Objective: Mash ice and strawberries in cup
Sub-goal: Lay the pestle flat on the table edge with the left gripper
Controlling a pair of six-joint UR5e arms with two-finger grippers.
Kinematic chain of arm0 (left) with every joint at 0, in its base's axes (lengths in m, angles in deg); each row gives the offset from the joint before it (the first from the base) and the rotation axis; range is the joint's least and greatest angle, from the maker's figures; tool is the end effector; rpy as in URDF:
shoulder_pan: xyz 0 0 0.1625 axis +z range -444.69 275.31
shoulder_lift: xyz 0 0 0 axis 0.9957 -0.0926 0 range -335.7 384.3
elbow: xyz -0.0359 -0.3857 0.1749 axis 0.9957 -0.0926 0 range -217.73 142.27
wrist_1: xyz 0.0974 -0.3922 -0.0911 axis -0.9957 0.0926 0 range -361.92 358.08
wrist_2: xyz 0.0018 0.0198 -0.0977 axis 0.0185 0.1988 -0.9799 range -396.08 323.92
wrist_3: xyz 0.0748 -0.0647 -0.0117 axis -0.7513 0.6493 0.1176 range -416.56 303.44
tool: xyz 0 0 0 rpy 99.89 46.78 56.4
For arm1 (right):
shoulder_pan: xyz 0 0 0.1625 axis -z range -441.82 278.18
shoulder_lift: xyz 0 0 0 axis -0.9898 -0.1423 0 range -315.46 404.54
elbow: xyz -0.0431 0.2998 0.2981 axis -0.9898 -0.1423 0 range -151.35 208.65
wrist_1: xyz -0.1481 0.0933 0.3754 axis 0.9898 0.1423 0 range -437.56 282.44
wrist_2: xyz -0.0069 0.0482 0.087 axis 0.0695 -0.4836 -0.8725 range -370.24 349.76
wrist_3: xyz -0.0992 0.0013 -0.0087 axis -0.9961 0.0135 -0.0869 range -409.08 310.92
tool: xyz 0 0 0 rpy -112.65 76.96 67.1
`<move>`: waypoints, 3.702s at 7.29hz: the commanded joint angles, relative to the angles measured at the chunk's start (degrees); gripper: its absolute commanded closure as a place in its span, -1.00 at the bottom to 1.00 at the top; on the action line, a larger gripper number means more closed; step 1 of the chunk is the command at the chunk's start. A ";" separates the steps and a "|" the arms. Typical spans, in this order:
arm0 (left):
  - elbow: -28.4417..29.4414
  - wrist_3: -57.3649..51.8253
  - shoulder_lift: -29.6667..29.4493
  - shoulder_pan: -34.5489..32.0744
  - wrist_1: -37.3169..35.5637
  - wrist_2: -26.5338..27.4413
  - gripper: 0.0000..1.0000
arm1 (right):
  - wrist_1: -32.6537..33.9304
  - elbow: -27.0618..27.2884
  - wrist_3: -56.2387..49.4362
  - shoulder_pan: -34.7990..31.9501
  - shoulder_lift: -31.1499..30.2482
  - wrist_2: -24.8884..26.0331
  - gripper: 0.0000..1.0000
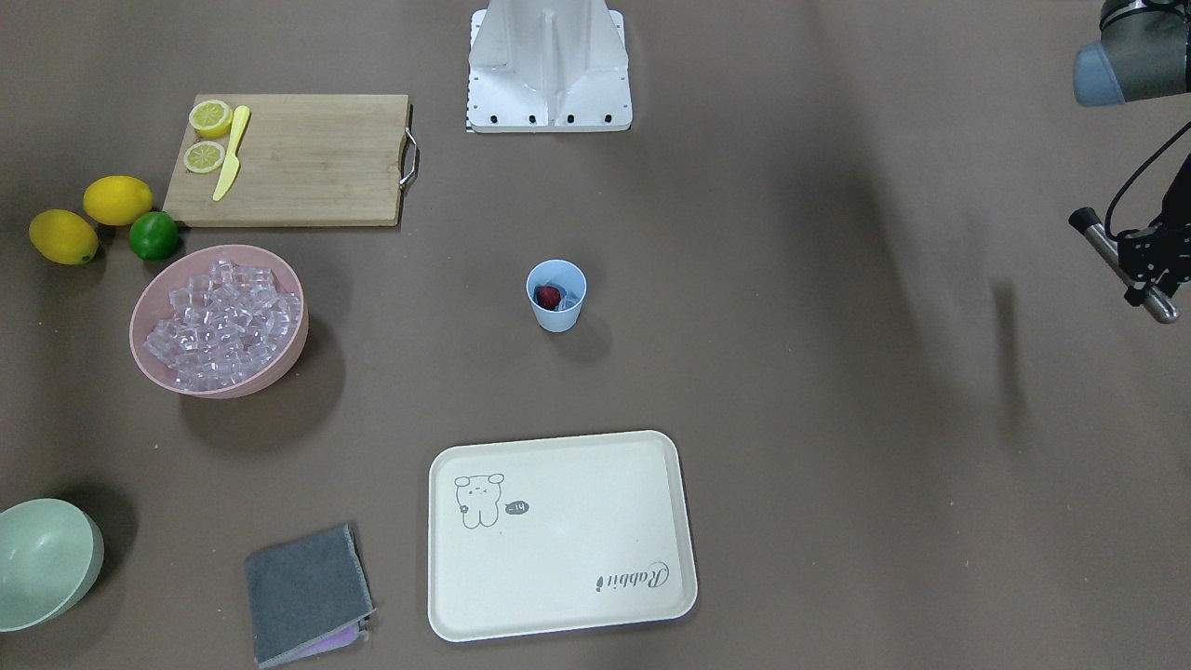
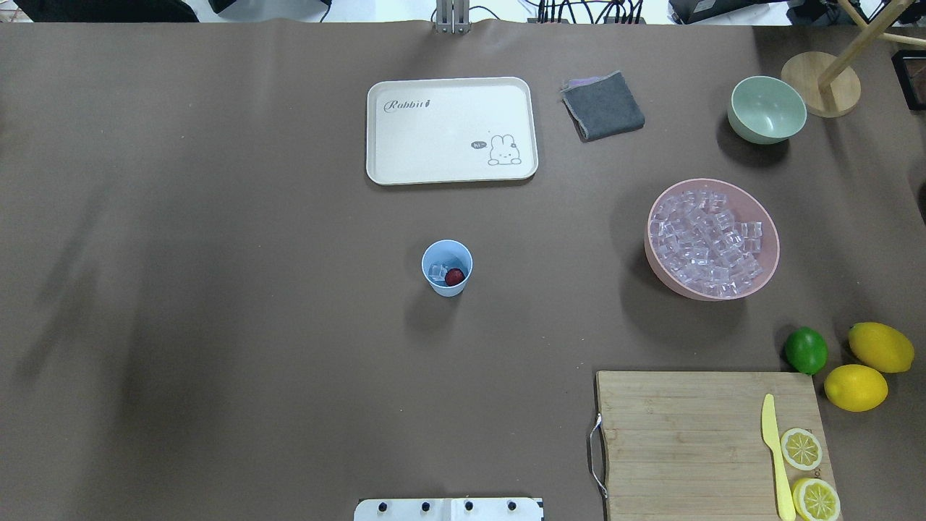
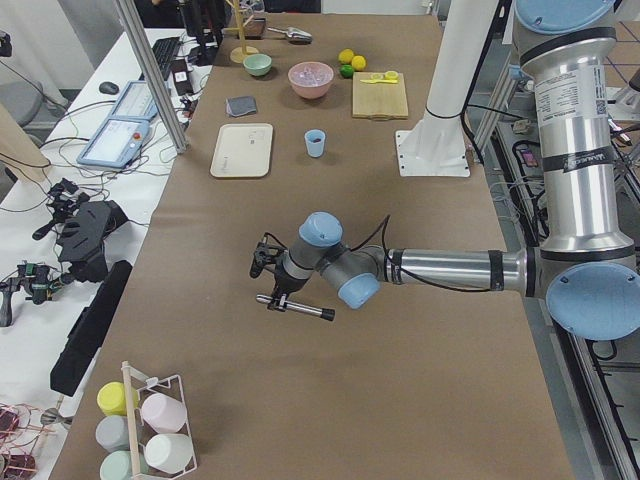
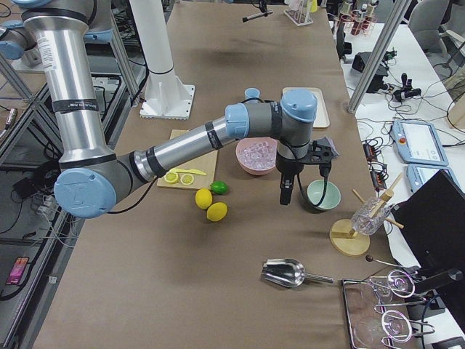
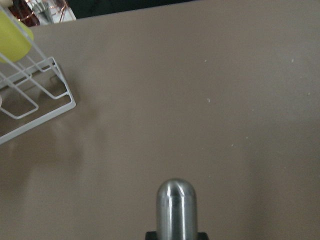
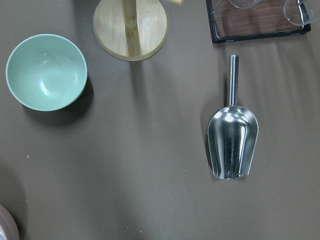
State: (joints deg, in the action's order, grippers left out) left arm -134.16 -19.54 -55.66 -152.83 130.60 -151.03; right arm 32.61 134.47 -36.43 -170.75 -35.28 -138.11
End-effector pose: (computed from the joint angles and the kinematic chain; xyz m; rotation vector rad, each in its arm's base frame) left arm 0.0834 -0.4531 0.6134 0.3760 0.6925 -0.1030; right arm 0.0622 -0.5359 0.4770 0.0184 -0.6680 0.1609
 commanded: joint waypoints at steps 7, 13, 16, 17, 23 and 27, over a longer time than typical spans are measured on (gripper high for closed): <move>16.97 -11.53 -13.39 -1.91 -9.03 -10.47 1.00 | -0.04 3.26 0.00 0.34 -0.51 0.87 -1.00; 18.82 -5.93 -16.19 -1.12 -8.95 -10.20 1.00 | -0.04 3.17 0.00 0.78 -0.33 1.22 -1.00; 18.91 -3.36 -16.64 1.60 -8.51 -10.11 1.00 | -0.04 3.17 0.00 0.86 -0.07 1.83 -1.00; 19.17 -3.36 -16.90 2.74 -8.51 -10.11 1.00 | -0.04 3.08 0.00 0.86 0.02 1.83 -1.00; 22.33 -3.80 -19.10 3.54 -8.59 -7.48 1.00 | -0.04 3.08 0.09 1.39 0.02 2.36 -1.00; 22.43 -3.62 -18.49 3.98 -6.50 -5.91 -0.96 | -0.04 2.99 0.09 1.48 0.11 2.36 -1.00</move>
State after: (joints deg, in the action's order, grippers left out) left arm -111.77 -23.30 -74.53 -148.88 122.84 -158.04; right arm 32.57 137.52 -36.34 -169.28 -35.23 -135.75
